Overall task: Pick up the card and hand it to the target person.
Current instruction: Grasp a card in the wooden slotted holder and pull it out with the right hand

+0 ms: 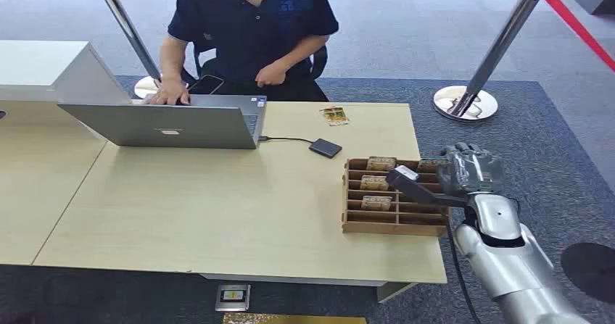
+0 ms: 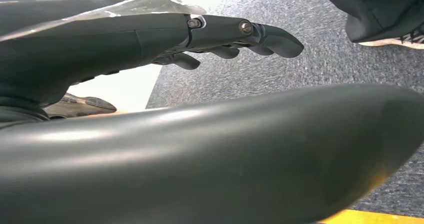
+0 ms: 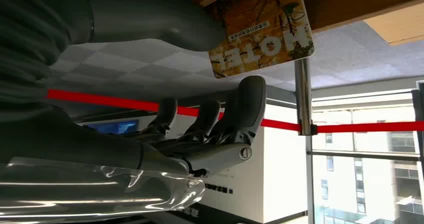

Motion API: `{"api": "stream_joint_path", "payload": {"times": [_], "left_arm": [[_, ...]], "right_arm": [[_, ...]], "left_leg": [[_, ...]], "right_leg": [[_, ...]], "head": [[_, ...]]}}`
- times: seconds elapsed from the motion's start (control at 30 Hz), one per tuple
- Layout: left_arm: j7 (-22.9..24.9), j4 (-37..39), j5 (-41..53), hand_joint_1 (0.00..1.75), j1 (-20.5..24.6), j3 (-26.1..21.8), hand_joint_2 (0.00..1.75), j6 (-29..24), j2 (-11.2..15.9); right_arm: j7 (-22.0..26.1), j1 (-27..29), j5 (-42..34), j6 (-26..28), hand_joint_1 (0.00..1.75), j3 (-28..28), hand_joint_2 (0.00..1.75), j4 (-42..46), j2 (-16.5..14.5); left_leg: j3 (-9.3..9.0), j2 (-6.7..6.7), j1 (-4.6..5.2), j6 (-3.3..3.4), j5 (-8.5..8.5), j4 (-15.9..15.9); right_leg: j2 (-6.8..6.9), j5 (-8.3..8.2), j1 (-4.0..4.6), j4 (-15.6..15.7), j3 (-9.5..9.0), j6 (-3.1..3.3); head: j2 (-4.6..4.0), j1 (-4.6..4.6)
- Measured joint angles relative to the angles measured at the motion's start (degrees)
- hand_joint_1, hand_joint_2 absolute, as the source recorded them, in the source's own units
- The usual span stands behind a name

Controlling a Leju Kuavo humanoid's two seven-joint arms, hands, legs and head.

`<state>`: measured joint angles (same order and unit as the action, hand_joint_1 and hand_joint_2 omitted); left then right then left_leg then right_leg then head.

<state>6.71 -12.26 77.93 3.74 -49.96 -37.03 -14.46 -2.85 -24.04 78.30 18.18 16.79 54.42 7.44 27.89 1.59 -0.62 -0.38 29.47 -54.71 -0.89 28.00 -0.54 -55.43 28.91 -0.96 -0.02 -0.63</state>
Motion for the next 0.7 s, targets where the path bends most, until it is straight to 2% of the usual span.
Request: {"api": "stream_joint_path", "payload": {"times": [0.4, 0.47, 0.6, 0.7], "left_arm": [[-0.13, 0.00, 0.14, 0.00, 0.00, 0.00, 0.00, 0.02, 0.01], [-0.13, 0.00, 0.21, 0.00, 0.00, 0.00, 0.00, 0.02, 0.01], [-0.06, 0.00, 0.25, 0.00, 0.00, 0.00, 0.00, 0.02, 0.01], [0.02, 0.00, 0.25, 0.00, 0.00, 0.00, 0.00, 0.02, 0.01]], "right_arm": [[0.12, 0.22, -0.85, -0.14, 0.90, 0.11, 1.75, 0.00, -0.39], [0.14, 0.27, -0.96, -0.17, 0.97, 0.11, 1.75, 0.00, -0.45], [0.13, 0.36, -0.85, -0.29, 1.27, 0.11, 1.75, 0.00, -0.55], [0.05, 0.34, -0.52, -0.29, 1.29, 0.11, 1.75, -0.02, -0.64]], "left_leg": [[0.00, 0.00, 0.00, 0.00, 0.00, 0.00], [0.00, 0.00, 0.00, 0.00, 0.00, 0.00], [0.00, 0.00, 0.00, 0.00, 0.00, 0.00], [-0.01, 0.00, 0.00, 0.00, 0.00, 0.00]], "right_leg": [[0.00, 0.00, 0.00, 0.00, 0.00, 0.00], [0.00, 0.00, 0.00, 0.00, 0.00, 0.00], [0.00, 0.00, 0.00, 0.00, 0.00, 0.00], [0.00, 0.00, 0.00, 0.00, 0.00, 0.00]], "head": [[0.00, 0.00], [0.00, 0.00], [0.00, 0.00], [0.00, 0.00]]}}
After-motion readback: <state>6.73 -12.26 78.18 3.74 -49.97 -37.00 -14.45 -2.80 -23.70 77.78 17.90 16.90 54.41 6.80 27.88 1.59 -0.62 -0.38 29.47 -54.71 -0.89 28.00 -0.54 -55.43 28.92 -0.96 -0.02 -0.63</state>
